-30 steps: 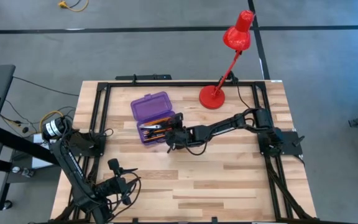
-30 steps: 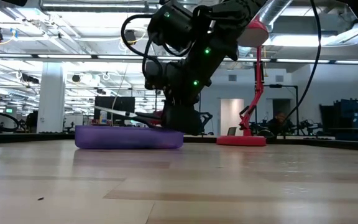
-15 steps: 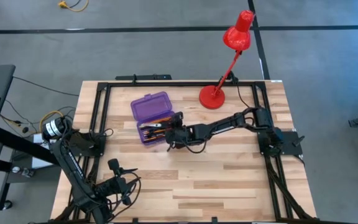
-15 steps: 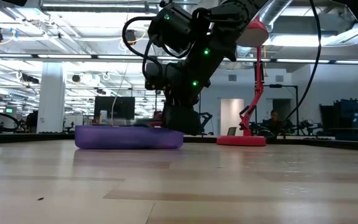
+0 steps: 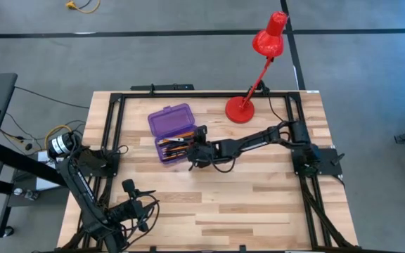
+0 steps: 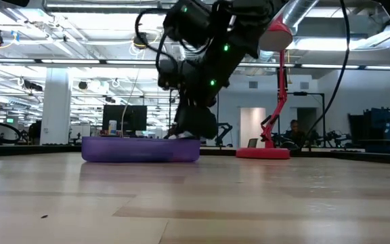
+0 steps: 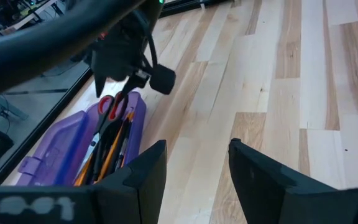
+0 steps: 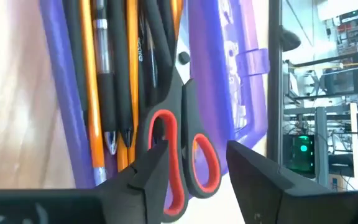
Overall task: Pick & place school supplies into a supply box
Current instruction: Put the black scissors into the purple supply box
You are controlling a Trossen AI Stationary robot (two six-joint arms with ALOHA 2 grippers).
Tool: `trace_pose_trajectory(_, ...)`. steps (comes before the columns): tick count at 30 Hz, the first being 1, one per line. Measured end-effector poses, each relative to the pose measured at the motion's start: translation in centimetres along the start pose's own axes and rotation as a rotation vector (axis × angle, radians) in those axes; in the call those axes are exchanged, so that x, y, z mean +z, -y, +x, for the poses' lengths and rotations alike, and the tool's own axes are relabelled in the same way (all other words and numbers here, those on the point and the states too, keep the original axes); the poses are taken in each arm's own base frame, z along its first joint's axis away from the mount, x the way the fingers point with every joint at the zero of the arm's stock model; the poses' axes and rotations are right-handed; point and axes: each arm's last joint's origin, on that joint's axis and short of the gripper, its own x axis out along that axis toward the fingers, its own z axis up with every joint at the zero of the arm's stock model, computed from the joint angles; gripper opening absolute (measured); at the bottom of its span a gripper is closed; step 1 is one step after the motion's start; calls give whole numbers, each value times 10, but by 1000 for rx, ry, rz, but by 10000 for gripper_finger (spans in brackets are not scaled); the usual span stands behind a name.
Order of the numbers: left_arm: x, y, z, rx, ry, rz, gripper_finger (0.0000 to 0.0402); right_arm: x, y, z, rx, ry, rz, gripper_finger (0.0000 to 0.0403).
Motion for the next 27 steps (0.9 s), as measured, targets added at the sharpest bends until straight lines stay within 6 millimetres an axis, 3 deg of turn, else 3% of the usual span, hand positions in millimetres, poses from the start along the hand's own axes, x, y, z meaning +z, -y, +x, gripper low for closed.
trace_pose_trajectory(11, 0, -1, 0, 8, 0, 16, 162, 7, 29, -33, -36, 73, 116, 142)
trace_pose_trajectory(16, 0, -3, 0, 24, 31, 24, 162, 8, 31, -27, 51, 146, 141, 135)
trace_pose_trajectory(20, 0, -3, 0, 24, 30, 22, 162, 6, 24, -10, 176, 204, 154, 131)
trace_pose_trajectory(24, 0, -3, 0, 22, 21, 14, 162, 12, 39, -9, 264, 359, 242, 124)
trace_pose_trajectory(27, 0, -3, 0, 23, 21, 16, 162, 8, 44, -3, 255, 353, 274, 117)
